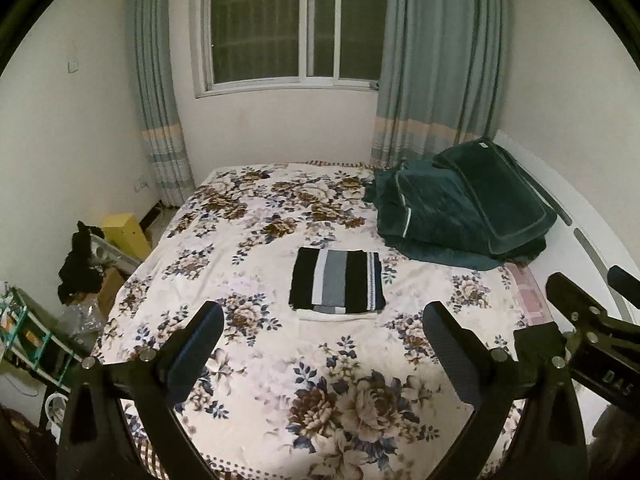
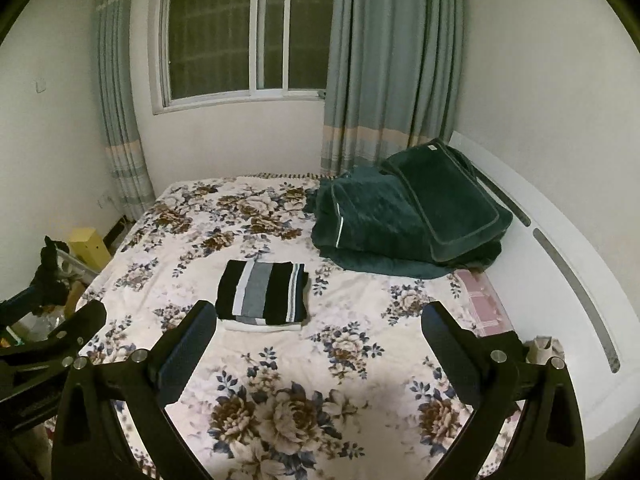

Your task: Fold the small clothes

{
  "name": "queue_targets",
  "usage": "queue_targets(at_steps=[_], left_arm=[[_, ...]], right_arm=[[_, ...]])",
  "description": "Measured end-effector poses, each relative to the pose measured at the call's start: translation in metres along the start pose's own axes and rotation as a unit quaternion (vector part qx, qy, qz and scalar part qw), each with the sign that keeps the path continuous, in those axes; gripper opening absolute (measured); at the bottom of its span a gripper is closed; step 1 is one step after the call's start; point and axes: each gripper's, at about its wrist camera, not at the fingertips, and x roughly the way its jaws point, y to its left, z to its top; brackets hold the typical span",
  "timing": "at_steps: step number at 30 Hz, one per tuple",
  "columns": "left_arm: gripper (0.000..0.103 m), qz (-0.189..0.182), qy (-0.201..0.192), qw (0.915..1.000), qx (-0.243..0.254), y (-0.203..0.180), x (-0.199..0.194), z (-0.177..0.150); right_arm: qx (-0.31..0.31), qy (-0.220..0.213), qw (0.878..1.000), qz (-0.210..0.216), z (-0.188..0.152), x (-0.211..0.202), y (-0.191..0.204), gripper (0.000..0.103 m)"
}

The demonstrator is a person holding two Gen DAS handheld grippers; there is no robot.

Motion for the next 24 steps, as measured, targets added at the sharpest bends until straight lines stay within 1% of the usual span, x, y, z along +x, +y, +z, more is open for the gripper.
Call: queue_targets(at_steps=[4, 10, 24], left_arm=[[0.101, 0.005, -0.01, 0.9999, -0.005, 0.001, -0.009, 0.001], [0.101, 0.011, -0.022, 0.9997, -0.009, 0.005, -0.02, 0.001], [0.101, 0.015, -0.023, 0.9996, -0.008, 0.003, -0.026, -0.002]], right_arm=[[0.002, -0.007, 1.0, 0.0, 0.003, -0.008, -0.005, 0.103], [-0.002, -0.006, 1.0, 0.002, 0.004, -0.015, -0.003, 0.103], [-0.008, -0.005, 1.0, 0.016, 0.011, -0.02, -0.008, 0.103]])
